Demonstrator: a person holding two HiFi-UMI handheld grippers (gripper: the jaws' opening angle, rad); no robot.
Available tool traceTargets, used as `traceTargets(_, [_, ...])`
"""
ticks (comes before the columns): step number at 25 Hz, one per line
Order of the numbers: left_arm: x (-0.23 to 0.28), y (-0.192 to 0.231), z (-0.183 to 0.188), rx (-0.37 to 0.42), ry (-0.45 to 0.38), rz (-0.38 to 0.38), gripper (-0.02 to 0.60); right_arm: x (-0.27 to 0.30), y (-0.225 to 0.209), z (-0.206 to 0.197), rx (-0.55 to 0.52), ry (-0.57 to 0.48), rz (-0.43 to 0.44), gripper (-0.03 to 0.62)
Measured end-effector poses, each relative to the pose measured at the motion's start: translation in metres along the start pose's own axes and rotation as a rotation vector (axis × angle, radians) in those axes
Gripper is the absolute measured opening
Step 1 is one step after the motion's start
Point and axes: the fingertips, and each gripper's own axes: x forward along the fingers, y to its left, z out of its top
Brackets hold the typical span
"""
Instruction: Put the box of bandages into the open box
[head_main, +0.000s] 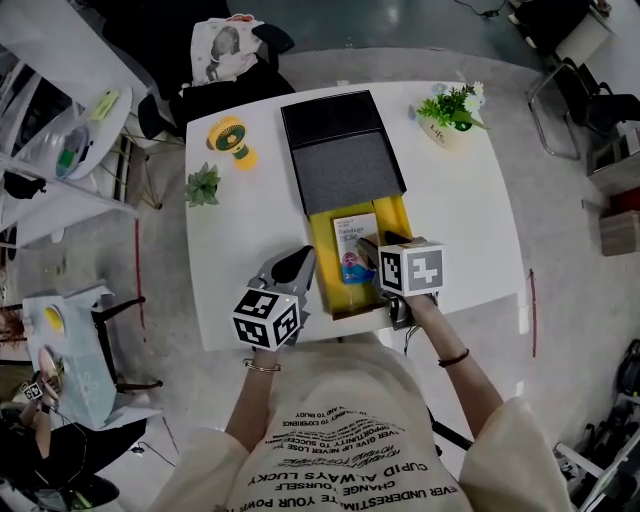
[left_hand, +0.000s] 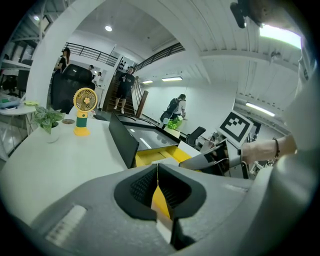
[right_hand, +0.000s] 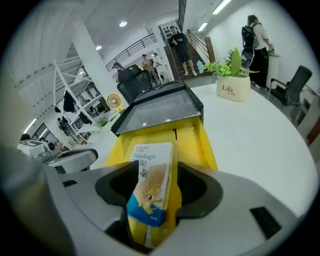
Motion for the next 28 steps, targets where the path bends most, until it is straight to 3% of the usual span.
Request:
traceTargets(3, [-0.003,-0.004,0.005,0.016,-0.018,-0.013,0.023,-0.009,0.002,0.007,-0.047,-0.045,-0.005,0.220])
traceTargets(8, [-0.009,-0.017,0.009,0.058,-0.035,-0.066,0.023,-0.024,0.005,0.013,-0.092,-0.108,-0.011,0.105])
traceTargets(12, [-0.015,-0.022,0.014,0.073,-0.065,-0.079,0.023,-0.037,0.013,0.020,-0.119,-0.180,0.036,0.032])
traceTargets(22, [-0.030,-0.032,0.050,0.168,-0.181,-0.083,0.023,-0.079,0.047,0.045,-0.197,-0.392,0.234,0.006])
traceTargets(28, [-0.044,-0.035,0.073,0.229,-0.258,-0.041,0.023,-0.111,0.052,0.064,-0.189,-0.558,0.273,0.005])
